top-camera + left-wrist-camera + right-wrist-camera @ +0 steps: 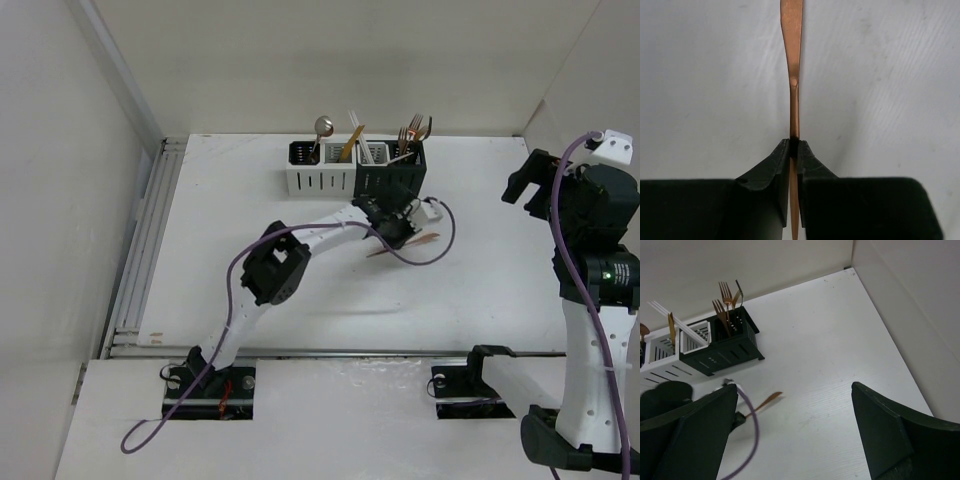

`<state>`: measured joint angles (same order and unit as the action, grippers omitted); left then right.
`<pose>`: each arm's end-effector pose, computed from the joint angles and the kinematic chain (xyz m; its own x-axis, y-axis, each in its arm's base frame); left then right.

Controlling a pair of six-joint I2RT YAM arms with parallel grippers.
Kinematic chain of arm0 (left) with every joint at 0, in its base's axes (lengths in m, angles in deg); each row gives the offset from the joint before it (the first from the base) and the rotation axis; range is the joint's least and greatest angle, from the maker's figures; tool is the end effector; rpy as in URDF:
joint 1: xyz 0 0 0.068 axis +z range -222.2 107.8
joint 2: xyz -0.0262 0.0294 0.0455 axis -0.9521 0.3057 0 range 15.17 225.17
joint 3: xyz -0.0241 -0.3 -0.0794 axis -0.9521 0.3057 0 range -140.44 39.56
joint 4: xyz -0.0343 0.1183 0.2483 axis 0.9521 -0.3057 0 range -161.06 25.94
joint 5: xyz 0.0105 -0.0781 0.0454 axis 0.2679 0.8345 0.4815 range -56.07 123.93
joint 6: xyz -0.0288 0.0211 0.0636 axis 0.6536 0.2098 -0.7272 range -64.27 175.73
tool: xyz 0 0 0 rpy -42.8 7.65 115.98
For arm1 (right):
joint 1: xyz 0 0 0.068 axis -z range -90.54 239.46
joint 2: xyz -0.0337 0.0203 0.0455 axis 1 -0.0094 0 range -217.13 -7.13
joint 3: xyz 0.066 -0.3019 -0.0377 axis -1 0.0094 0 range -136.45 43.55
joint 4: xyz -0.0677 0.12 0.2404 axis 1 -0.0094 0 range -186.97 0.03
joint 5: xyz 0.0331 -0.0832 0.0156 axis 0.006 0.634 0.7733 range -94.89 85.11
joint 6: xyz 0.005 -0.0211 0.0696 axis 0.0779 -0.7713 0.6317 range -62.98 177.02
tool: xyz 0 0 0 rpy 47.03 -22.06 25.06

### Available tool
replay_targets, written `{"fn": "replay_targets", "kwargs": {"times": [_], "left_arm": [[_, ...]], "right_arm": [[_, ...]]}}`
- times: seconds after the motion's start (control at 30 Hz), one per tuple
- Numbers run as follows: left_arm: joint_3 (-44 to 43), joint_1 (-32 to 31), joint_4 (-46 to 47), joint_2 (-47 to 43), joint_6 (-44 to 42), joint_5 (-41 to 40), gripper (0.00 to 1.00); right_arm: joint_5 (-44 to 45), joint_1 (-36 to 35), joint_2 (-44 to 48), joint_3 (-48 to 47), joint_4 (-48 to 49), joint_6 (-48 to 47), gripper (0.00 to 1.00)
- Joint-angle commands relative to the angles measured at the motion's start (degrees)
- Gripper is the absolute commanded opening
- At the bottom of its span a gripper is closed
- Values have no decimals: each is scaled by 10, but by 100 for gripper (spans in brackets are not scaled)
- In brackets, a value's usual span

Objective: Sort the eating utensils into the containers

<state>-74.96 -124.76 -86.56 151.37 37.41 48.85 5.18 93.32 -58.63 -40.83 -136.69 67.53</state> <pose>0.3522 -0.4855 0.1902 -0.1257 0.6639 -0.7372 0.9681 0.2445 0.0551 0.1469 -0.0206 0.5115 -0.1918 0.1929 -0.9623 0.2752 0.9517 0.1360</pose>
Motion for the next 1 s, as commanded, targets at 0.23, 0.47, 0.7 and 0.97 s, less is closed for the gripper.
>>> {"fn": "replay_targets", "kwargs": {"times": [0.23, 0.47, 0.7, 0.97], "left_arm": [[167, 77, 196, -311, -10, 88, 0], [198, 155, 403, -329, 82, 14, 0], [181, 199, 546, -241, 77, -13, 0], [139, 236, 623, -153, 77, -2, 0]], "right_arm": [[9, 4, 2, -11, 65, 12, 100], [9, 4, -15, -5, 119, 28, 100], [7, 4, -62, -18, 138, 34, 100], [20, 4, -106, -53, 138, 34, 100]]}}
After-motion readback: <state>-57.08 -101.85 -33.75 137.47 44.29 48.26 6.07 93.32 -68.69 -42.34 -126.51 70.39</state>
